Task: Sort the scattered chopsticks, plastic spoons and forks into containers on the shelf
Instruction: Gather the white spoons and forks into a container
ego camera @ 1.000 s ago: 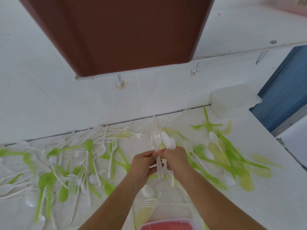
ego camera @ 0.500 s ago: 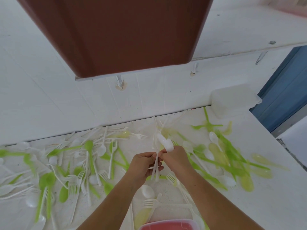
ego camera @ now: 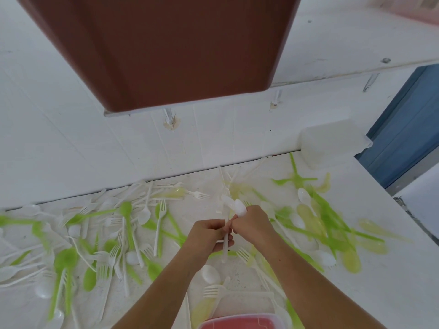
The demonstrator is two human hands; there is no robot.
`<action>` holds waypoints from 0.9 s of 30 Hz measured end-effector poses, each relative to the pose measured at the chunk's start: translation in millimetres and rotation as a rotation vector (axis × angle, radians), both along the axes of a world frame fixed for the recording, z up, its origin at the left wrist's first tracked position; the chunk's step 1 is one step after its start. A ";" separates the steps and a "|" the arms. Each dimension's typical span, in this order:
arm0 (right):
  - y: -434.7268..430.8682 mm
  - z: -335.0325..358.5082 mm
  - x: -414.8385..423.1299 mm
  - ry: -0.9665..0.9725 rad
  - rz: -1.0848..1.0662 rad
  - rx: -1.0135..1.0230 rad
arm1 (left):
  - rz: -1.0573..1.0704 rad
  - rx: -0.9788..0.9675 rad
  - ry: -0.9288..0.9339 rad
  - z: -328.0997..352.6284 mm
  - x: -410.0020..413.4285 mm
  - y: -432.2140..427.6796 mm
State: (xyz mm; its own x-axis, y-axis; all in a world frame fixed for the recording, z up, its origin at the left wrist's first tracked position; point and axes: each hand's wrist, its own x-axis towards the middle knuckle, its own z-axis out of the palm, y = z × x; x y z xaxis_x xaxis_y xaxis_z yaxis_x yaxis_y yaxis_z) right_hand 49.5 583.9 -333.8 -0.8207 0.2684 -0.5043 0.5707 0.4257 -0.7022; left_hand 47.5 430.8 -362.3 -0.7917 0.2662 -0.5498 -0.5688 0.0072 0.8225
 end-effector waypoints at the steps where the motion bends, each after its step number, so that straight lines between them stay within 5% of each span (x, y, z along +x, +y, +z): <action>1: -0.2 -0.4 0.7 -0.001 -0.010 -0.032 | 0.003 -0.011 0.003 0.3 -0.6 0.4; 4: 13.9 -0.6 0.8 0.077 -0.136 -0.002 | 0.040 -0.032 -0.008 1.5 -5.3 2.0; 8: 67.6 1.4 8.7 0.082 -0.122 0.522 | 0.042 -0.022 -0.043 7.3 -11.3 5.5; 10: 86.0 -3.2 13.7 -0.014 -0.038 0.630 | 0.014 -0.012 -0.054 11.0 -13.0 9.6; 21: 85.3 -24.6 29.7 -0.023 0.234 0.834 | -0.035 0.003 -0.034 16.0 -26.8 47.9; 27: 88.3 -24.1 37.6 -0.009 0.207 0.739 | -0.036 0.031 -0.014 14.1 -26.1 62.7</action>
